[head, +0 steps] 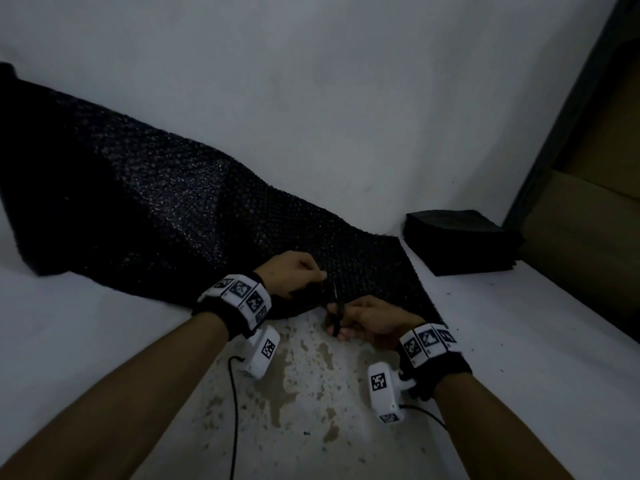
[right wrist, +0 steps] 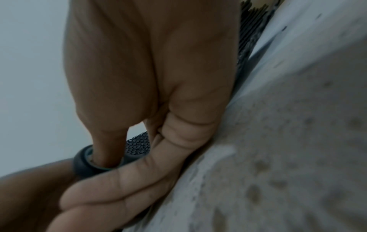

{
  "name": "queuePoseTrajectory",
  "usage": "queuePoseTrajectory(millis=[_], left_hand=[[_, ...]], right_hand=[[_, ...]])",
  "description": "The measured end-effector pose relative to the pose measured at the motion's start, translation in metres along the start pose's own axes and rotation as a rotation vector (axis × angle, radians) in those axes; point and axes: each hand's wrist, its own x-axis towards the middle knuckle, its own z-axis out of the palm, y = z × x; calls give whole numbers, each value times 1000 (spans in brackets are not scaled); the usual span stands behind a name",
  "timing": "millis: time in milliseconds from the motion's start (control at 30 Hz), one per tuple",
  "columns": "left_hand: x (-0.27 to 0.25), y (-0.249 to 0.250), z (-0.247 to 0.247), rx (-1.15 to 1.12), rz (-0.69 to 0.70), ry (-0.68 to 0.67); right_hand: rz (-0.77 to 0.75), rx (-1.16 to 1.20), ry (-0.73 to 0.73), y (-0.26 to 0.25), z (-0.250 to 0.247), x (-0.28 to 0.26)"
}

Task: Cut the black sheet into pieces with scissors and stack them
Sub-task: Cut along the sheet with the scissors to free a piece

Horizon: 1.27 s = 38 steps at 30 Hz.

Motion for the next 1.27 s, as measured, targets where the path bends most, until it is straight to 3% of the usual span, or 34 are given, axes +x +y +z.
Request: queuePoseTrajectory(millis=[100,167,467,933,1067,1267], left_hand=[[6,1,-1,406,88,21],[11,-3,3,519,80,-13],[26,-21,1,536,90,-154],[35,-29,1,568,111,-170],[35,-26,0,562,94,-151],[39,-10,-5,557,87,-4]], right_hand=[[4,13,10,0,0,-1],[4,25,4,0,-2,0],[63,63,-12,-8,-6,11],[8,-50,35,-11,-12,29],[-35,-95,51,-3,-12,29],[-28,-37,51,-2,-9,29]])
